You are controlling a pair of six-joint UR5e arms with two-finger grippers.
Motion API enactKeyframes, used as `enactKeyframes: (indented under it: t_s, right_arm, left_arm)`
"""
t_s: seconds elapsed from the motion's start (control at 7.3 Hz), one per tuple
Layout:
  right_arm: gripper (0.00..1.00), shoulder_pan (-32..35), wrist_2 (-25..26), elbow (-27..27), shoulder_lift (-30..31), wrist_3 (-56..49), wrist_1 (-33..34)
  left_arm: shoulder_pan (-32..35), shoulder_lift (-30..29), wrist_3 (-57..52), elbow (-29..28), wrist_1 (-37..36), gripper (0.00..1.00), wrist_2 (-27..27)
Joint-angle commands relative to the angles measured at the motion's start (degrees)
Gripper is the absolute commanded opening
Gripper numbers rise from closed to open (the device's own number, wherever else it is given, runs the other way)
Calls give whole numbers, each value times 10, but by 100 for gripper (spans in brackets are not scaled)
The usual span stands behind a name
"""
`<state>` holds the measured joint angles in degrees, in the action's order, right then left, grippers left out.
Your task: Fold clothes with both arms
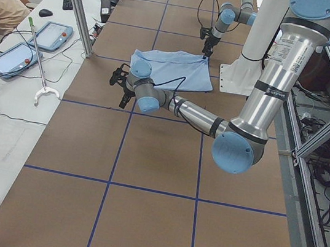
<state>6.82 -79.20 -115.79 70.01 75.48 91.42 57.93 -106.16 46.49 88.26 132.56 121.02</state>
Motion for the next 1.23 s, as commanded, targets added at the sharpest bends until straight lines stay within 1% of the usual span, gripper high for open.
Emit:
enactKeyframes:
  t_s: [0.0,0.14,0.27,0.55,0.68,0.82,0.96,1.1]
  right_arm:
    - [91,21,-2,20,-27,-25,-1]
    - [77,21,-2,41,-37,-37,-2]
    - [63,20,-3,51,-37,-37,-1]
    - [23,10,-4,54,-39,-39,-1]
    - [9,10,-5,52,-39,-45,-1]
    - [7,10,-6,50,-39,-45,-1]
    - [1,10,-5,50,-39,-45,-2]
    - [1,10,-5,50,-39,-46,-2]
  left_arm:
    - [0,1,0,1,1,100,0]
    - [0,1,0,1,1,100,-1]
    - [-1,1,0,1,1,100,0]
    - [-2,1,0,2,1,100,0]
    - [-2,1,0,1,1,100,0]
    - [-2,1,0,1,1,100,0]
    - [-3,1,0,1,1,100,0]
    - [-3,1,0,1,1,100,-1]
